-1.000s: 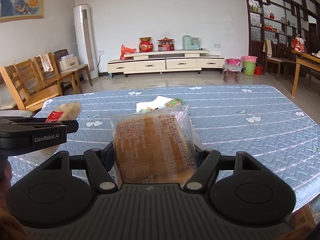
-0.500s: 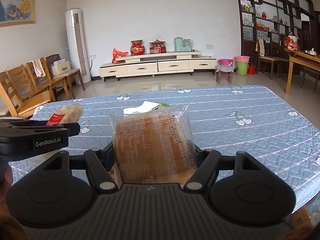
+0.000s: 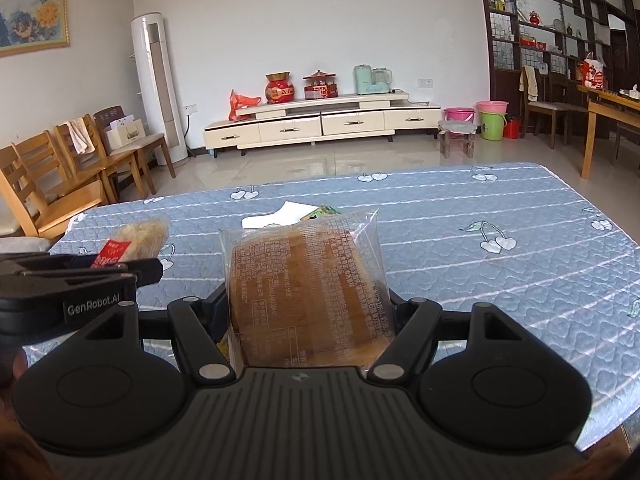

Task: Organize snacks
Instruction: 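Carry the red-labelled bag and clear bread bag over the white tray, then open both tools to drop the two bread bags into the tray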

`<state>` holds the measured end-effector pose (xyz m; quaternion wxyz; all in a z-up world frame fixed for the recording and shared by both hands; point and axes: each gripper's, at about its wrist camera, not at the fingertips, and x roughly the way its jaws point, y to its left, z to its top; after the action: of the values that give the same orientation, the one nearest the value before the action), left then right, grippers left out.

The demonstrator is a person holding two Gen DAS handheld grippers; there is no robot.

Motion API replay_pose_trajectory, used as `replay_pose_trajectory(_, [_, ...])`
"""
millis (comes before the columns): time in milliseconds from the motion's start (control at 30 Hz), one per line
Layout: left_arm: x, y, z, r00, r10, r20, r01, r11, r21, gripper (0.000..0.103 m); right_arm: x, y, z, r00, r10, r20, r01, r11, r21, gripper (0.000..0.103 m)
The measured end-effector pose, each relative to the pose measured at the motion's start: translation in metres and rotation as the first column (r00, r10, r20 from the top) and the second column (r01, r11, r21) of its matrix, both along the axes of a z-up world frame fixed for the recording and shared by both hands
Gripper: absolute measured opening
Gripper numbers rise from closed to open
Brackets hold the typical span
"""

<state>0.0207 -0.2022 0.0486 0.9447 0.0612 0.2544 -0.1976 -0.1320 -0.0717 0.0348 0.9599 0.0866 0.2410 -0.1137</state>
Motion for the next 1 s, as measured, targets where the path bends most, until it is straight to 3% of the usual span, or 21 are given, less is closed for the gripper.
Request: replay_pose_trajectory(1000, [0.059, -0.030, -0.031, 0.995, 0.013, -0.098, -0.013, 1.000, 0.002, 0.034, 0.045, 0.008, -0.010, 0.994, 0.051, -0.094, -0.047, 0.998, 0.047, 0.088])
